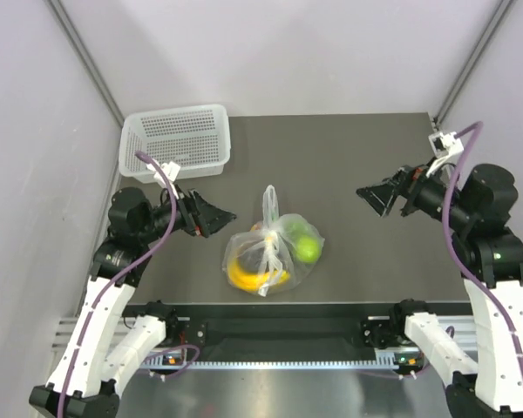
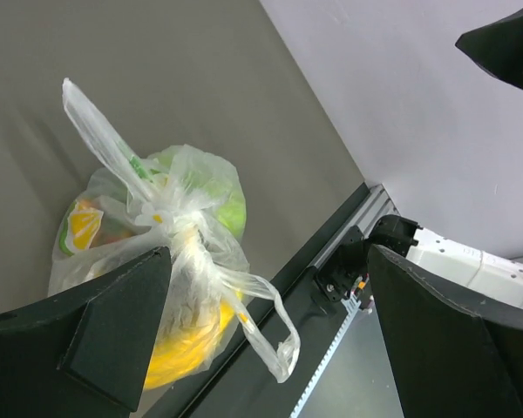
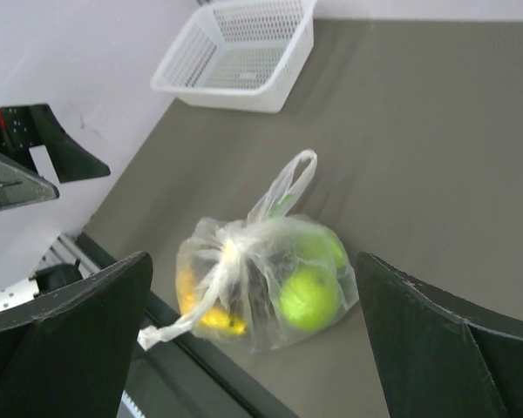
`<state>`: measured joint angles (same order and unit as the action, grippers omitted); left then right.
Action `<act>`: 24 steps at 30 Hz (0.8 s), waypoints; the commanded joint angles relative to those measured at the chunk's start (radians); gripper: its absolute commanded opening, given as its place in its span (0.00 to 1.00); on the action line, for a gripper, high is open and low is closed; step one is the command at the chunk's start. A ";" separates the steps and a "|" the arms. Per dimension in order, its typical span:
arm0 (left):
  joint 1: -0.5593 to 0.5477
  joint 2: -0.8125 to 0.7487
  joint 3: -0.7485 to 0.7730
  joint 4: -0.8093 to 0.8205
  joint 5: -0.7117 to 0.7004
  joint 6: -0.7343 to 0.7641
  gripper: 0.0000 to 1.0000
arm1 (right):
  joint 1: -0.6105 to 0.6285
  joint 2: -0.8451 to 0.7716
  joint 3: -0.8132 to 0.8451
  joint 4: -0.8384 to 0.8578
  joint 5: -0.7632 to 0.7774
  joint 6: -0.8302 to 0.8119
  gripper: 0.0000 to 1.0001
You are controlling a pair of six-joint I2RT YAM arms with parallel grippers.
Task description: Untie the knot of the plastic bag and take out the fruit
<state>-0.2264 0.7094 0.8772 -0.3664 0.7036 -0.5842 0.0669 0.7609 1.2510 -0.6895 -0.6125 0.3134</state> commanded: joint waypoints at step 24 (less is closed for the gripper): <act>-0.303 0.275 0.057 -0.111 -0.397 0.130 0.99 | 0.850 0.627 0.119 -0.065 0.829 -0.116 1.00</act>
<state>-0.4931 0.9787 0.9039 -0.4660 0.3721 -0.4767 0.8707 1.3899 1.3178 -0.7734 0.1585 0.2005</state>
